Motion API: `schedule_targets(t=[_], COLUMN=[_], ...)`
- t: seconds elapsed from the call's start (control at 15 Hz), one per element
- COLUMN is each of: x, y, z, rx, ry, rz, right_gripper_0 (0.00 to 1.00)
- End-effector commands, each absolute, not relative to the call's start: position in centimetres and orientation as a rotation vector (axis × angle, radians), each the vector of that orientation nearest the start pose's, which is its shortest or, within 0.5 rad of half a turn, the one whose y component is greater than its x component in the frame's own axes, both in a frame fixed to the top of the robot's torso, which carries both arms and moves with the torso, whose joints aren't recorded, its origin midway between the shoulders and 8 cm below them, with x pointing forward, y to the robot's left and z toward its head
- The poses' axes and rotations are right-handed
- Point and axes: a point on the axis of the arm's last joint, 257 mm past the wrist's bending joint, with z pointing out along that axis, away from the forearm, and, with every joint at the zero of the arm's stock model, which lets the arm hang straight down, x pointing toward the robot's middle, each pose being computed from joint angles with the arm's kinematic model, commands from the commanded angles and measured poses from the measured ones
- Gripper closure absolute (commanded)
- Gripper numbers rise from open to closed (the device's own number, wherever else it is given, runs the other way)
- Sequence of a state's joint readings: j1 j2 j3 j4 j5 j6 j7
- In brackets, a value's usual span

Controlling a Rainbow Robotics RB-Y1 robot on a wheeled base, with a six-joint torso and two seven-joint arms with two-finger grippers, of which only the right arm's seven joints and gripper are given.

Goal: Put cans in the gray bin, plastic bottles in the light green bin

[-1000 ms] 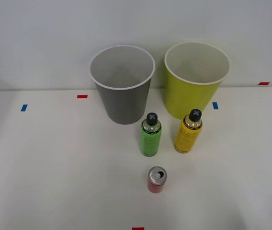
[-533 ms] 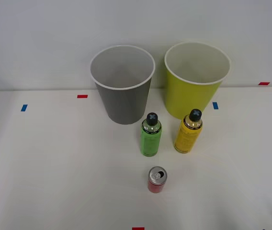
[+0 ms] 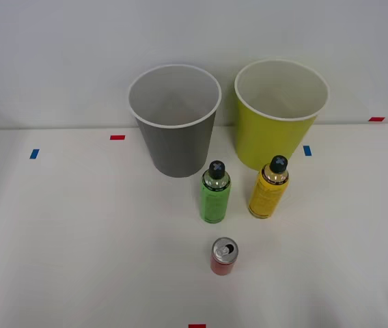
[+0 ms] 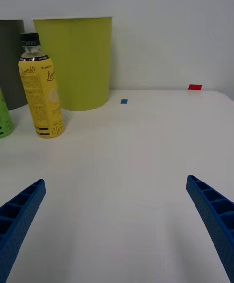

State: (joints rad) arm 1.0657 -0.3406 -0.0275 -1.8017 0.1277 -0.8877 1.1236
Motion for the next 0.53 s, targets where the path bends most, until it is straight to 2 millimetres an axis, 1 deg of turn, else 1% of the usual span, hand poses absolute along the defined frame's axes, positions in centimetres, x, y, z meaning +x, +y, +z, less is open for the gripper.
schedule_targets(t=[0.07,0.2,0.33,0.53], x=[17.8,17.5,16.9,16.6], y=[-33.2,-33.6,-34.5,-34.1], z=[-26.1,-26.4,-27.4,-28.2], rx=[-0.085,-0.076,-0.046,-0.036], ry=[1.558,1.567,1.588,1.602], rz=[0.073,0.07,0.043,0.034], right_gripper_0=[0.0,0.0,0.0,0.0])
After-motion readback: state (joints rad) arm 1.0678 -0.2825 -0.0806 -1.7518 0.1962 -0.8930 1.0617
